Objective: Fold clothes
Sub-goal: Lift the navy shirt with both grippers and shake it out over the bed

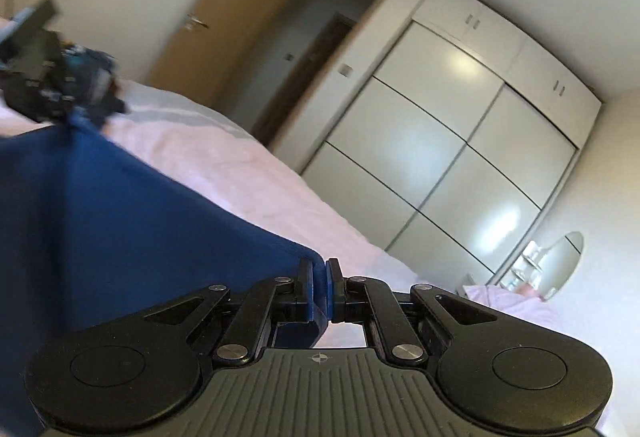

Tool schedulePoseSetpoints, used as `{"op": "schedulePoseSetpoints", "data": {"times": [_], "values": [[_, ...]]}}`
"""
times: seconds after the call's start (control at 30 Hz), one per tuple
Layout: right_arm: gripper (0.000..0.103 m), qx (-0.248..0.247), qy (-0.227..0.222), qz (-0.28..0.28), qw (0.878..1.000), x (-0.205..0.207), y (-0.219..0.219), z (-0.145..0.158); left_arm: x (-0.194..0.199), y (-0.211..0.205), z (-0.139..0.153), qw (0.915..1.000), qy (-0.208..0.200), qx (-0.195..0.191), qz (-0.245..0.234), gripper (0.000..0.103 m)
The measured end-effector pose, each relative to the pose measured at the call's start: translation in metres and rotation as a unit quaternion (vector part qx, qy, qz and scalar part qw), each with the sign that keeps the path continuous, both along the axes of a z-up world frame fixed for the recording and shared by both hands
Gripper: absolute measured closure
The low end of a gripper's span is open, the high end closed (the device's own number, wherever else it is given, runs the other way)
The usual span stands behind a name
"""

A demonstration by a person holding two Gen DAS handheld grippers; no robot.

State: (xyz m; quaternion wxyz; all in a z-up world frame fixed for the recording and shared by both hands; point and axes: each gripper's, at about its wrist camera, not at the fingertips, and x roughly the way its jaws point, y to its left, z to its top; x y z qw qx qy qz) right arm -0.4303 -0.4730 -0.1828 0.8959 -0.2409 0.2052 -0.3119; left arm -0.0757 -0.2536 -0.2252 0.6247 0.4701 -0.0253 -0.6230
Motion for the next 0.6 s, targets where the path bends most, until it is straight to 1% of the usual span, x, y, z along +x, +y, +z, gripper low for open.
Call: {"op": "schedulePoseSetpoints", "data": {"times": [0.1,0.27,0.37,0.43,0.47,0.53,0.57,0.6], "values": [[0.099,-0.001,0.013,-0.013,1.0,0.043,-0.053,-0.008,0.008,-0.042,-0.017,0.9999,-0.001,0.014,-0.006,0.099],[0.099,0.021,0.043,-0.034,0.998,0.116,-0.138,-0.057,0.023,-0.108,-0.066,0.9985,0.011,0.054,-0.005,0.099],[0.099,0.038,0.085,-0.049,0.994,0.144,-0.175,-0.099,0.03,-0.132,-0.092,0.9966,0.021,0.076,0.024,0.095],[0.099,0.045,0.116,-0.077,0.989,0.154,-0.19,-0.12,0.034,-0.133,-0.099,0.9953,0.027,0.081,0.046,0.095],[0.098,0.048,0.127,-0.088,0.987,0.154,-0.191,-0.126,0.035,-0.127,-0.097,0.9951,0.029,0.081,0.049,0.095],[0.087,0.049,0.139,-0.096,0.984,0.146,-0.185,-0.129,0.035,-0.112,-0.089,0.9952,0.032,0.078,0.05,0.095],[0.066,0.046,0.138,-0.09,0.985,0.138,-0.178,-0.127,0.034,-0.102,-0.083,0.9957,0.032,0.074,0.046,0.094],[0.05,0.036,0.138,-0.084,0.986,0.126,-0.166,-0.123,0.031,-0.089,-0.075,0.9962,0.036,0.066,0.044,0.09]]}}
